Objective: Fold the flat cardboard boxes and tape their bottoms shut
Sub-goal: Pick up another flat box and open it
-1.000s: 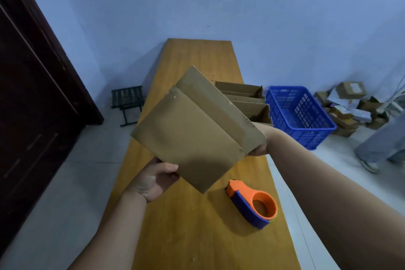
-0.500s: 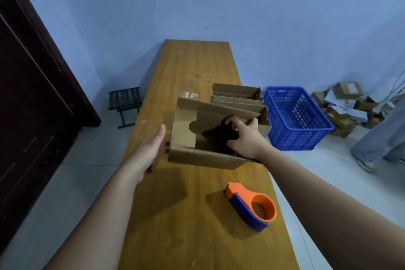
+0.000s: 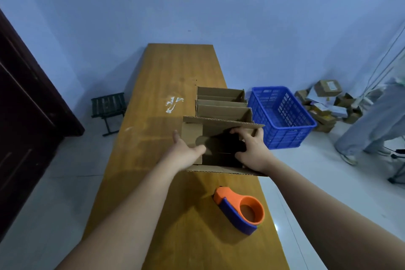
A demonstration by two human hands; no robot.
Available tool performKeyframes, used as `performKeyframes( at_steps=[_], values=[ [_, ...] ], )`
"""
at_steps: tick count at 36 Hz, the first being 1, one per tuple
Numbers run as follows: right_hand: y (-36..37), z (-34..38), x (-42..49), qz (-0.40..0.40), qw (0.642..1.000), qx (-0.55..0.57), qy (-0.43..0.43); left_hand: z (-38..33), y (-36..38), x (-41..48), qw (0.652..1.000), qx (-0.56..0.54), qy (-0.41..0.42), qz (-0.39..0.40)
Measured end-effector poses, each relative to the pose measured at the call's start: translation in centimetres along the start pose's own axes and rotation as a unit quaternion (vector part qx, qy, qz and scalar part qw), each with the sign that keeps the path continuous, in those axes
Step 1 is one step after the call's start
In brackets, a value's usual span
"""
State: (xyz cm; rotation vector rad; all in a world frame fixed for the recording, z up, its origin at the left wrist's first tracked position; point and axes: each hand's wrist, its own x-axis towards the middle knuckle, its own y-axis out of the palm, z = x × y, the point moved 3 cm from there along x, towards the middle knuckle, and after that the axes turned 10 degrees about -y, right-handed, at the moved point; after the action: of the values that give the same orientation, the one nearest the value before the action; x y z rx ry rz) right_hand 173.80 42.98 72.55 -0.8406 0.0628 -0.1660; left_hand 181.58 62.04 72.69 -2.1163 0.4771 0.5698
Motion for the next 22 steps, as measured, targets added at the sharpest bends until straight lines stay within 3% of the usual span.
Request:
performKeyframes(
  at_steps=[5,12,17,22],
  values=[
    [-0.3,-3.1,-0.9,0.009,0.997,0.056,0.061,-0.9,2.4,0.3,0.996,-0.052,0.055,0.041],
    [-1.3,-5.4,-0.8,-0.005,0.991,0.079,0.11,-0.6,3.6,2.8,0.992,-0.081,0.067,-0.068],
    [-1.5,-6.9,-0.1,-0.036,0.985,0.074,0.149,0.8,4.5,4.8,0.987,-0.131,0.041,-0.078],
    [-1.5,-9.2,0.5,-0.101,0.965,0.154,0.189,2.2,4.7,6.2,0.968,-0.239,0.008,-0.071]
  ],
)
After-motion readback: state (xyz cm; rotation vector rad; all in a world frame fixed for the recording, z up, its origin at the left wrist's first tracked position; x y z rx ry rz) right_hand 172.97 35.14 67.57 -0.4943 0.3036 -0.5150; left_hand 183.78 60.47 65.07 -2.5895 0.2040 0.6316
